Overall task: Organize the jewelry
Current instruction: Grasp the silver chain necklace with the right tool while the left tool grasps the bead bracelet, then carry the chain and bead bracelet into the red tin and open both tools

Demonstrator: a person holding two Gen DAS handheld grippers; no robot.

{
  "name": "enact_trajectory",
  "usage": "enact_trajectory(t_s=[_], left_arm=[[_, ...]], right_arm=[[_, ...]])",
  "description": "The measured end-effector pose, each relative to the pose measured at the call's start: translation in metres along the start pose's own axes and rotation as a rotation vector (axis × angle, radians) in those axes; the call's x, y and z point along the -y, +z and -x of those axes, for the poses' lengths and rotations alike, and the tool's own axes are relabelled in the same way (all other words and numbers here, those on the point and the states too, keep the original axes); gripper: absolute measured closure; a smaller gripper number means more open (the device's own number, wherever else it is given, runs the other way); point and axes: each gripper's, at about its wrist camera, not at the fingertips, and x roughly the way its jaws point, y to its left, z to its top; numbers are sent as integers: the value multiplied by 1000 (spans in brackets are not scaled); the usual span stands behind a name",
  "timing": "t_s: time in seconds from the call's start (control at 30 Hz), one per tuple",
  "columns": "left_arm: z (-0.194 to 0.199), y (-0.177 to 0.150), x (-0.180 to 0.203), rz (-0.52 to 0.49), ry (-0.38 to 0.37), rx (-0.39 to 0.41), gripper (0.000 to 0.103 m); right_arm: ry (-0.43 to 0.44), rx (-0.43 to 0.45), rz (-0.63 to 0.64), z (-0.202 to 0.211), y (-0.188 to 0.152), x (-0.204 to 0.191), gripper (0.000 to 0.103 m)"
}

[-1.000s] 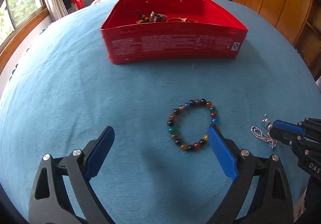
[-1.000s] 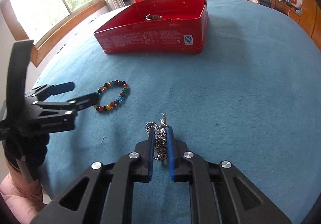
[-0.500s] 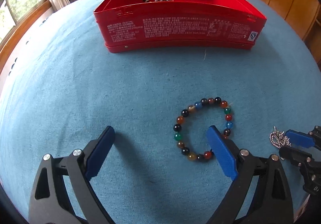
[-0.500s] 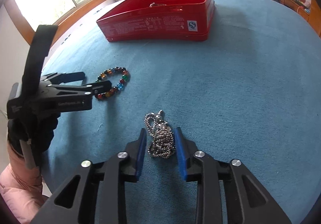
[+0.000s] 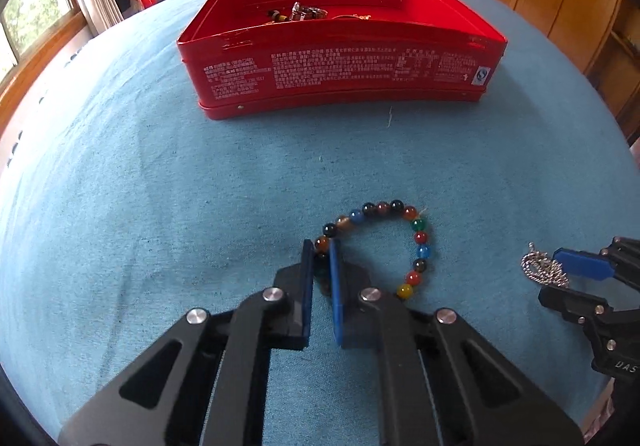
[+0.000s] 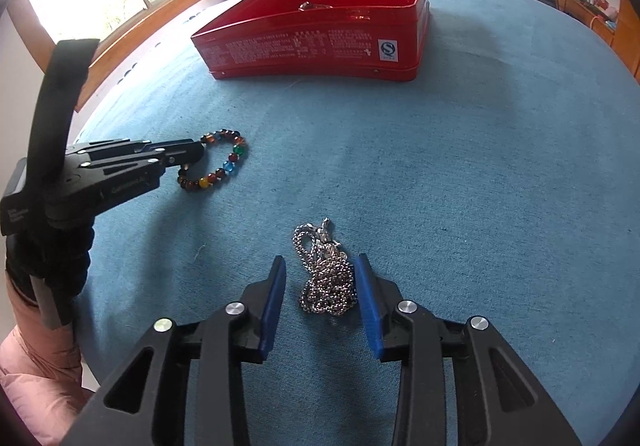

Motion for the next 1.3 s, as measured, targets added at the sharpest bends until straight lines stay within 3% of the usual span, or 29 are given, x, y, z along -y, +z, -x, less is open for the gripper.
enact_trajectory(t_s=[0.1, 0.17, 0.33, 0.4, 0.47, 0.53, 0.6, 0.73, 0.9, 1.3], left_arm=[[3, -4, -6, 28, -41, 5, 97], [7, -6, -10, 37, -58, 13, 97], [18, -10, -9, 36, -94, 41, 97], [23, -11, -9, 36, -112, 52, 97], [29, -13, -9, 36, -134, 57, 97], [37, -17, -8, 35, -148, 73, 97], [45, -18, -7, 36, -164, 84, 97], [57, -21, -7, 34, -173, 109, 97], [68, -19, -9, 39, -190, 126, 97], [99, -10, -9, 37, -219, 190, 97]], right_arm=[[-3, -11, -19, 3, 0, 1, 63], [-24, -15, -15, 3, 1, 0, 53], [-75, -25, 40, -4, -2, -10, 51], [-99, -16, 57, -6, -2, -14, 58], [-135, -3, 85, -7, -2, -20, 79], [-111, -5, 82, -8, -1, -21, 86], [-92, -8, 69, -6, -2, -19, 87], [44, -22, -8, -1, -2, -11, 89], [131, 17, -30, 20, -3, -11, 91], [143, 123, 10, 73, 18, -21, 91]])
